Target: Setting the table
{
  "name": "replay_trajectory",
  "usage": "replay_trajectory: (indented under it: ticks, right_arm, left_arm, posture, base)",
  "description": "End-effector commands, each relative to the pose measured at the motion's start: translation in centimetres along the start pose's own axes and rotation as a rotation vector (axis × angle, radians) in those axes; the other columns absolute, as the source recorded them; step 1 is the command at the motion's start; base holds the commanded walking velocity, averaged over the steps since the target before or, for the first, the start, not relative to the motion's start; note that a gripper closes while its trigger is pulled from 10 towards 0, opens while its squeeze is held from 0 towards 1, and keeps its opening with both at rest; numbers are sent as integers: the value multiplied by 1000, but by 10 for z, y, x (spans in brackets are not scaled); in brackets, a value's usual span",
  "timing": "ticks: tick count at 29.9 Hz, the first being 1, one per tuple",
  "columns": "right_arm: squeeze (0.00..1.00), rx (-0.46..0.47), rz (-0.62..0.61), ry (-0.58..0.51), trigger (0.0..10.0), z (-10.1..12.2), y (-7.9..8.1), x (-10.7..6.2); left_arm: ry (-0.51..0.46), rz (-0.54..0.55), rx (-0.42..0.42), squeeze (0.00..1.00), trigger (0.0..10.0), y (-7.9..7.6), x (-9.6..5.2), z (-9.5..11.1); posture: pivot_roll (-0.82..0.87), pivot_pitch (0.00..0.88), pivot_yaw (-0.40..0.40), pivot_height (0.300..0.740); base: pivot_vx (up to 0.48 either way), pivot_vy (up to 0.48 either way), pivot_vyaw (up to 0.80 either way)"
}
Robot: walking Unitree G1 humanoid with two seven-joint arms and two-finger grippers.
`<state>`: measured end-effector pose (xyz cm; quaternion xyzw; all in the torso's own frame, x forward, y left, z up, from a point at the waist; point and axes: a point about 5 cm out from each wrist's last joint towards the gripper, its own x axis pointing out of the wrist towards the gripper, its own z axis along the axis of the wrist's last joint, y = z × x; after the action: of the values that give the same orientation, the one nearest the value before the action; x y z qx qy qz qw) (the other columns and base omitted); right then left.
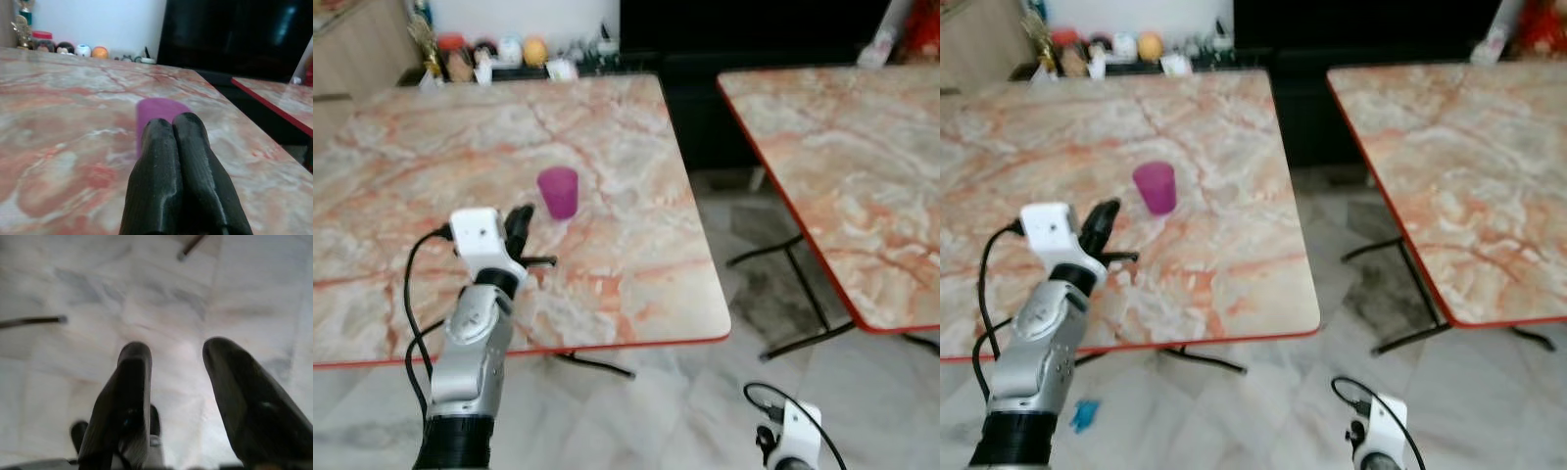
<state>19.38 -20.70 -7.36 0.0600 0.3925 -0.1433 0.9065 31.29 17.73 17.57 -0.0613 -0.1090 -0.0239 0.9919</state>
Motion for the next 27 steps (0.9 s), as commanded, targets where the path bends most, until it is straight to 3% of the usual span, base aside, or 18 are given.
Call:
replay_trajectory:
  ticks: [1,23,27]
  right_arm:
    - [0,4,-3,6,10000,-3,-2,-1]
    - [0,-16,19,-6,10000,0,8,0]
    - [0,-37,35,-14,10000,0,12,0]
  left_arm:
    - [-25,7,-5,0,10000,2,0,5]
    - [-48,8,-24,0,10000,-1,2,11]
    - [-49,12,-28,0,10000,0,2,12]
  posture:
    - [140,52,15,740]
    - [147,55,12,740]
    - [147,56,12,740]
  base:
    - [0,0,-506]
    - [0,0,-504]
    - [0,0,0]
